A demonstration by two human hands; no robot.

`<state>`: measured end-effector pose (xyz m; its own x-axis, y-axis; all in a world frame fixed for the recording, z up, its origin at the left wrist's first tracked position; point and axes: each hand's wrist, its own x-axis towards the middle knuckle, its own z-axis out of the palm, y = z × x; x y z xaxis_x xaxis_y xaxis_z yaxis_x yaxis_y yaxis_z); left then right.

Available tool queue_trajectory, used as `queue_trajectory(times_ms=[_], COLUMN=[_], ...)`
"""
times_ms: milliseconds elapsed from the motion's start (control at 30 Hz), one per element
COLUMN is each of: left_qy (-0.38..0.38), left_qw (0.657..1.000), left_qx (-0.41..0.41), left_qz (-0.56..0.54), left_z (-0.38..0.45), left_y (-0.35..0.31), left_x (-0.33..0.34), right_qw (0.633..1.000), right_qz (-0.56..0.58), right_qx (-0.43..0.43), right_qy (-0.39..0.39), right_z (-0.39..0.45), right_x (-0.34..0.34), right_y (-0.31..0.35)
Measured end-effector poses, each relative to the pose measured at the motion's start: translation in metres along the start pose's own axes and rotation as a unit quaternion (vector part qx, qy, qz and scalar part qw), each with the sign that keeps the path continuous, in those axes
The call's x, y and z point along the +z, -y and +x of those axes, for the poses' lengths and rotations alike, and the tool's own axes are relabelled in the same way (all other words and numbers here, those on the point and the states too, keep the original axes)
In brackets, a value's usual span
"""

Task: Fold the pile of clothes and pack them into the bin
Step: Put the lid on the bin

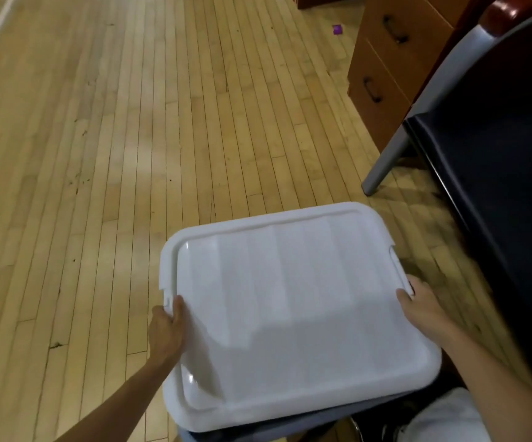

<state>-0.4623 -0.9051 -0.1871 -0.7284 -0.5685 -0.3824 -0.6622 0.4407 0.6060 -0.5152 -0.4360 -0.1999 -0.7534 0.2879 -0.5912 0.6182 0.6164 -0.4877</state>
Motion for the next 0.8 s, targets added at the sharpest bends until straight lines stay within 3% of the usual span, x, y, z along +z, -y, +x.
queue_trajectory(times_ms=[433, 633, 800], left_qy=[0.010, -0.025, -0.026], left_qw=[0.998, 0.992, 0.988], left_qx=[-0.043, 0.075, 0.093], left_qz=[0.039, 0.099, 0.120], left_z=[-0.010, -0.012, -0.006], left_y=[0.012, 0.027, 0.036], left_x=[0.004, -0.006, -0.008], right_qw=[0.998, 0.998, 0.996], right_qz=[0.010, 0.020, 0.072], right_qx=[-0.055, -0.051, -0.024], right_qy=[-0.019, -0.024, -0.056], right_z=[-0.009, -0.006, -0.007], right_x=[-0.002, -0.002, -0.002], right_y=[0.026, 0.025, 0.023])
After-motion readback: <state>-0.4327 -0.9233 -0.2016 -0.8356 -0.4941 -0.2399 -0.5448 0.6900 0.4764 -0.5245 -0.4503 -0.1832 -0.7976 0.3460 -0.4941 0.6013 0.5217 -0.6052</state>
